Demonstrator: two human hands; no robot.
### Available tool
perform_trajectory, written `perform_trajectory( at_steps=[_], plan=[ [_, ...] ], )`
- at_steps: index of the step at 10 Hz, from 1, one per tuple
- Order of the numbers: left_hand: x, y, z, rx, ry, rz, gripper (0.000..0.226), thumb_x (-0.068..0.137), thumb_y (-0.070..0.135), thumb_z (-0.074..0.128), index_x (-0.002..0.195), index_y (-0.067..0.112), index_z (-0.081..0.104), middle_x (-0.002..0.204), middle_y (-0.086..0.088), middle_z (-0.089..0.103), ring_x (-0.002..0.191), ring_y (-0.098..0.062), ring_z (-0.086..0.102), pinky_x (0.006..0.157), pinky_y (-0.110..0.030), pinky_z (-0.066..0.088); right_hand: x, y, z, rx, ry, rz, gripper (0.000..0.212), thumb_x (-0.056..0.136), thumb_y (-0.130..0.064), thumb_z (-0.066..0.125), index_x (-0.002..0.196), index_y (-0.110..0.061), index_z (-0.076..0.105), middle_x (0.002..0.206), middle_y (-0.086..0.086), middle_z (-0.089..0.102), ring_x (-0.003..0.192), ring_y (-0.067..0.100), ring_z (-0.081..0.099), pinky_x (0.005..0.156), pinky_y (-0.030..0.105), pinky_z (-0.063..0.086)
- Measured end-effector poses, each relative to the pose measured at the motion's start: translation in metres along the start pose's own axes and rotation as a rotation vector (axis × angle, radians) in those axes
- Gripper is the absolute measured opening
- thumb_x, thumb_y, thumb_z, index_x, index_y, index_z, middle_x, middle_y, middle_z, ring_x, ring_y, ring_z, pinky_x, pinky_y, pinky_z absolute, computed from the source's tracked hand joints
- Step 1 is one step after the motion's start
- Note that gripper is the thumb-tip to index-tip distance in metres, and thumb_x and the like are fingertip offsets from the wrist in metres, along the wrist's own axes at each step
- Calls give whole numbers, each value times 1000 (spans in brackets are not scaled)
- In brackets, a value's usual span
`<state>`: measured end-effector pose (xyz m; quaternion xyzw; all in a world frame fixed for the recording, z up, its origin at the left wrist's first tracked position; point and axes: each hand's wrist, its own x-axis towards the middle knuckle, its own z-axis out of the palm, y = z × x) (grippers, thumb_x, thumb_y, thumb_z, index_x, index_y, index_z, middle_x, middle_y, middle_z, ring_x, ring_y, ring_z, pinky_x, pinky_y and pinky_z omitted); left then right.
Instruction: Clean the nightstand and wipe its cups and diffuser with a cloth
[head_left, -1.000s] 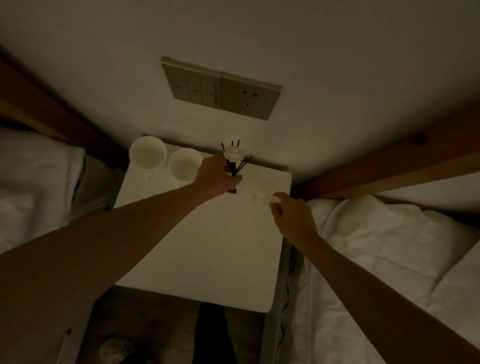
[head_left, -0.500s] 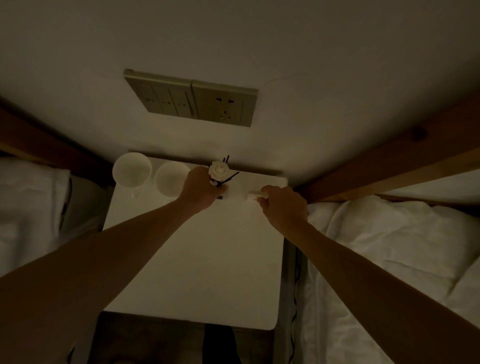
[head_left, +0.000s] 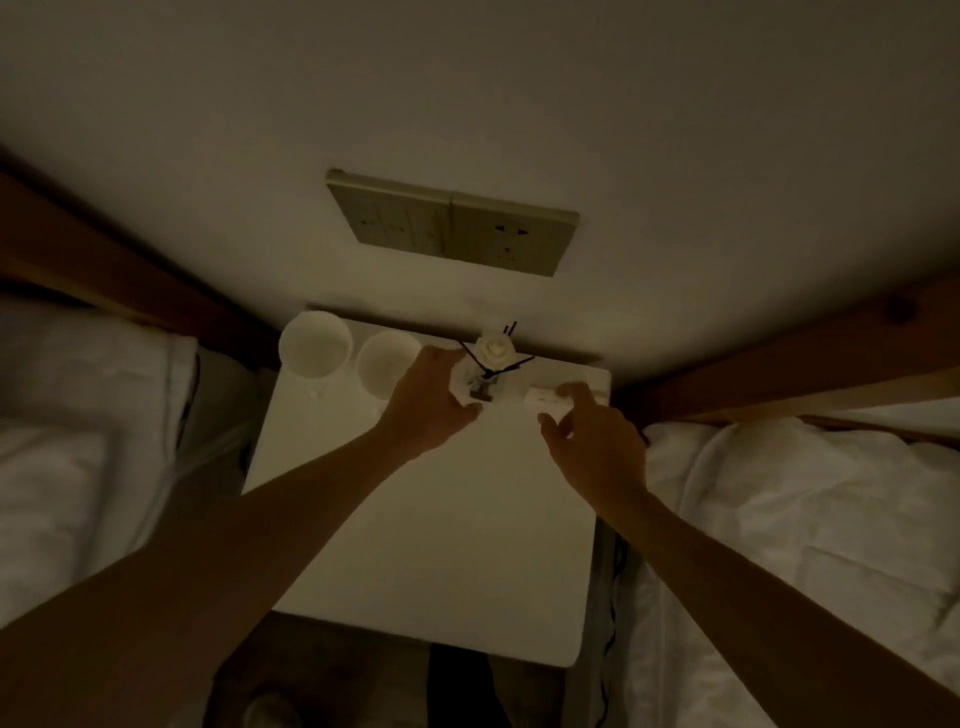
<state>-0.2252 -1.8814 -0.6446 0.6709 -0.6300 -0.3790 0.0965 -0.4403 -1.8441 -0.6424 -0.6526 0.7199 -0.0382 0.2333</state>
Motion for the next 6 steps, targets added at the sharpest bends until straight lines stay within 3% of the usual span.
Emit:
perform_trajectory(
  at_steps=[1, 2, 3, 4, 6],
  plan=[
    [-34, -25, -27, 37, 74, 84, 66, 81, 32, 78, 139, 17, 50, 135, -1, 49, 70, -11, 66, 85, -34, 56, -25, -21, 7, 53, -111, -109, 26, 98, -48, 53, 108, -27, 64, 86, -10, 69, 77, 9, 65, 69, 25, 51],
    [-57, -58, -59, 56, 201, 124, 52, 82, 27, 77, 128, 22, 53, 129, 4, 52, 65, -4, 61, 63, -19, 56, -32, -62, 22, 125, -217, -132, 34, 99, -52, 50, 108, -25, 67, 88, -8, 72, 73, 7, 64, 74, 29, 57],
    [-66, -92, -86, 52, 234, 46, 45, 85, 26, 74, 124, 21, 54, 124, 3, 52, 66, -6, 60, 62, -29, 58, -21, -109, 38, 366, -324, 35, 44, 100, -55, 47, 98, -17, 69, 86, 2, 75, 72, 19, 73, 76, 41, 61],
    [-70, -120, -109, 41, 232, -43, 42, 87, 27, 73, 124, 20, 54, 119, 1, 53, 67, -7, 60, 63, -30, 54, -6, -149, 52, 697, -288, 329, 40, 101, -50, 48, 83, -19, 66, 81, 8, 73, 64, 20, 69, 67, 40, 61],
    [-78, -145, -136, 11, 169, -78, 42, 88, 28, 71, 125, 13, 56, 117, -5, 58, 67, -12, 61, 66, -30, 48, 12, -168, 61, 687, -205, 455, 34, 103, -37, 48, 79, -19, 61, 76, 9, 71, 61, 21, 66, 60, 37, 57]
  ],
)
